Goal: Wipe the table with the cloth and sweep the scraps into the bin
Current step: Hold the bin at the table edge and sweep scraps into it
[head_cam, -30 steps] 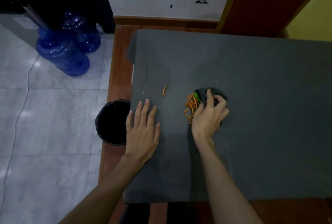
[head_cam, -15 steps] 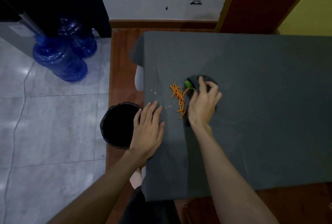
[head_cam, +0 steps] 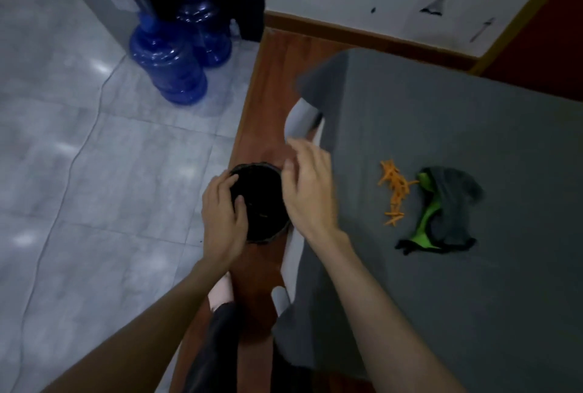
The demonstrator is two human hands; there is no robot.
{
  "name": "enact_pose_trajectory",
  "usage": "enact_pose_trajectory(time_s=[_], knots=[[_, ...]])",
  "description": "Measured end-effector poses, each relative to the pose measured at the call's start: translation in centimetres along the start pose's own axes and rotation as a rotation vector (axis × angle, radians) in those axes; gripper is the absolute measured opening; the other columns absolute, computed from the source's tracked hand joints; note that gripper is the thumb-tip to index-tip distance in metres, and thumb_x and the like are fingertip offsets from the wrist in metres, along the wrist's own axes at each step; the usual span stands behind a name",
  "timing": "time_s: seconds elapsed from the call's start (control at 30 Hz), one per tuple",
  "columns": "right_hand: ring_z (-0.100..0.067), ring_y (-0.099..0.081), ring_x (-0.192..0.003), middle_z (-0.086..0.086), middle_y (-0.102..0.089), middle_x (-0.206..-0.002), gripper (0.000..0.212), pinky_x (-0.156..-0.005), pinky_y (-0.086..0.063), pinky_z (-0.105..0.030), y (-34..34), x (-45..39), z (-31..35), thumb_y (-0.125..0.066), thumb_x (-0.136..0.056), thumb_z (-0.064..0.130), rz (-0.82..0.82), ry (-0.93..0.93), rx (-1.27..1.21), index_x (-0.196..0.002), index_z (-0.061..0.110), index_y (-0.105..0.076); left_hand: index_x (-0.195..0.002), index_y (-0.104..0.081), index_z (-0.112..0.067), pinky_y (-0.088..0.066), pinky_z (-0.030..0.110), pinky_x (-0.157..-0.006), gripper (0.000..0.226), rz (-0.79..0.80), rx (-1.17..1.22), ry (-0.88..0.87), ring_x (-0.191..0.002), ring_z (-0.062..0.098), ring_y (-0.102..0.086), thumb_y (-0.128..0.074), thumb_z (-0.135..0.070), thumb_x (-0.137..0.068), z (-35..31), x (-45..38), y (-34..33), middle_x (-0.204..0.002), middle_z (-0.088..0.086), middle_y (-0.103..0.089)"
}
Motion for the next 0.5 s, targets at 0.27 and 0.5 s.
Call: enact_pose_trajectory(time_s=[0.27, 0.5], knots=[[-0.030, -0.039, -0.132, -0.011, -0.048, -0.140, 0.039, -0.110, -0.037, -0.041, -22.2, 0.0, -10.4, -0.043, -0.098, 0.010, 0.558, -0.301, 0.171, -0.137, 0.011, -0.046, -0.145, -0.036, -0.008, -0.025, 0.039, -0.115, 0.048, 0.156, -0.031, 0.413, -0.141, 0.028, -0.031, -0.045, -0.015, -0.099, 17.9, -4.3, -3.3, -0.152, 0.012, -0.037], [-0.037, -0.033, -0.134, -0.017, -0.033, -0.148, 0.052, -0.112, -0.034, -0.044, -31.7, 0.3, -22.9, -0.048, -0.095, 0.013, 0.674, -0.469, 0.375, -0.144, 0.009, -0.030, -0.148, -0.034, -0.012, -0.038, 0.034, -0.089, 0.055, 0.324, 0.124, 0.671, -0.120, 0.028, -0.050, -0.052, -0.025, -0.098, 30.1, -5.1, -13.6, -0.132, 0.006, -0.049]])
Point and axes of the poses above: each hand's wrist, its own x-axis away from the middle knuckle, its own y-axis out of the back of the hand, z = x × y, the point moved 7 cm from there along -x, towards the middle knuckle
